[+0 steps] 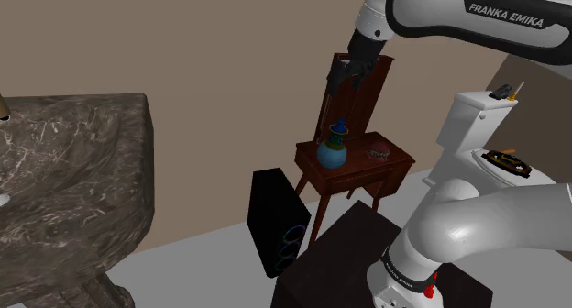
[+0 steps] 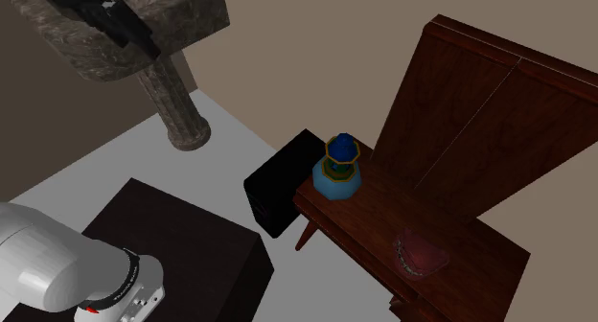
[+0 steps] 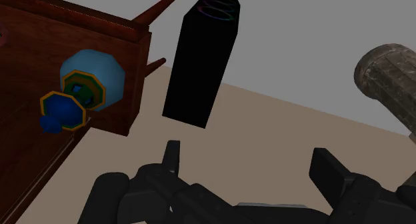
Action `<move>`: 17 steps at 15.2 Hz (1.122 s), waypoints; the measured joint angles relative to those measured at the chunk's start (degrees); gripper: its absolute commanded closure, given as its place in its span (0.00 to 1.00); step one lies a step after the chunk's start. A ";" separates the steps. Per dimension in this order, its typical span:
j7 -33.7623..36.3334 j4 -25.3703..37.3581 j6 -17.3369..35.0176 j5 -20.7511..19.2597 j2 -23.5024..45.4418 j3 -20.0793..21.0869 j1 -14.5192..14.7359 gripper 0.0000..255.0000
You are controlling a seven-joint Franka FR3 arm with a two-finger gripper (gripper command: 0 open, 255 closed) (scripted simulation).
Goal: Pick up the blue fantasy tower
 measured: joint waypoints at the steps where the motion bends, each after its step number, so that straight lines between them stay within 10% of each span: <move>1: 0.00 0.00 0.00 0.00 0.00 0.00 0.00 0.00; 17: -11.67 -3.39 19.03 -4.86 15.74 -15.08 -4.47 0.00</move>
